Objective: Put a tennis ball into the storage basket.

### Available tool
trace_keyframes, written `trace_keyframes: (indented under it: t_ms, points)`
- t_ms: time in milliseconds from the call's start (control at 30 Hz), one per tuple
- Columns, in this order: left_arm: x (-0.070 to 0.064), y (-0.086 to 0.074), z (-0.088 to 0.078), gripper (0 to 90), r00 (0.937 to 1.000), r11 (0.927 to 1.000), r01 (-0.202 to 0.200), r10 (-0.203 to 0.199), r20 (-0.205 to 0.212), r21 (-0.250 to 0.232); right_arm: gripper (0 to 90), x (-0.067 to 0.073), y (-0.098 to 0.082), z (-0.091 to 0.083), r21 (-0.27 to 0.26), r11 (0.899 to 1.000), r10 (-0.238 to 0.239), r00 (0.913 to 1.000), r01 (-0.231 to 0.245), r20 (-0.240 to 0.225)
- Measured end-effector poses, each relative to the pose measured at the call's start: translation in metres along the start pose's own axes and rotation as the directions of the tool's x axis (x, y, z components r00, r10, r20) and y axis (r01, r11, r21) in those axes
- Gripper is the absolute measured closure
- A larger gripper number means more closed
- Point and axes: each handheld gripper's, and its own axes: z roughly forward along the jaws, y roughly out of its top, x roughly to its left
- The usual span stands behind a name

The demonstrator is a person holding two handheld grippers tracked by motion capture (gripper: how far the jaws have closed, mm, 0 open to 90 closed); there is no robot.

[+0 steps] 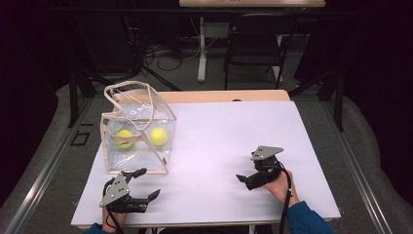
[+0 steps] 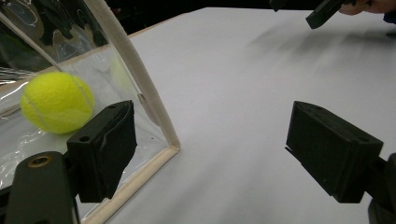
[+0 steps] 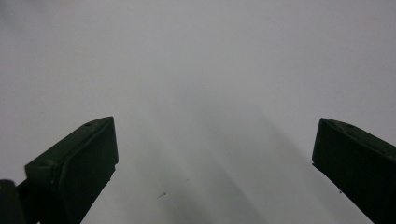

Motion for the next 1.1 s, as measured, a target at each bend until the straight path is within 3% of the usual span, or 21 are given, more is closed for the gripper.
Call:
trace_keyframes:
  t_ms: [767, 1100]
  points:
    - [-0.002, 0.0, 0.001, 16.1, 1.0, 0.9999, -0.007, 0.007, -0.001, 0.015, 0.0, 0.009, -0.039, -0.016, -0.058, 0.997, 0.046, 0.9986, -0.044, 0.025]
    - [-0.001, -0.001, 0.001, 16.1, 0.9999, 0.9997, -0.01, 0.01, -0.004, 0.022, 0.0, 0.014, -0.046, -0.019, -0.057, 0.998, 0.029, 0.9988, -0.027, 0.04]
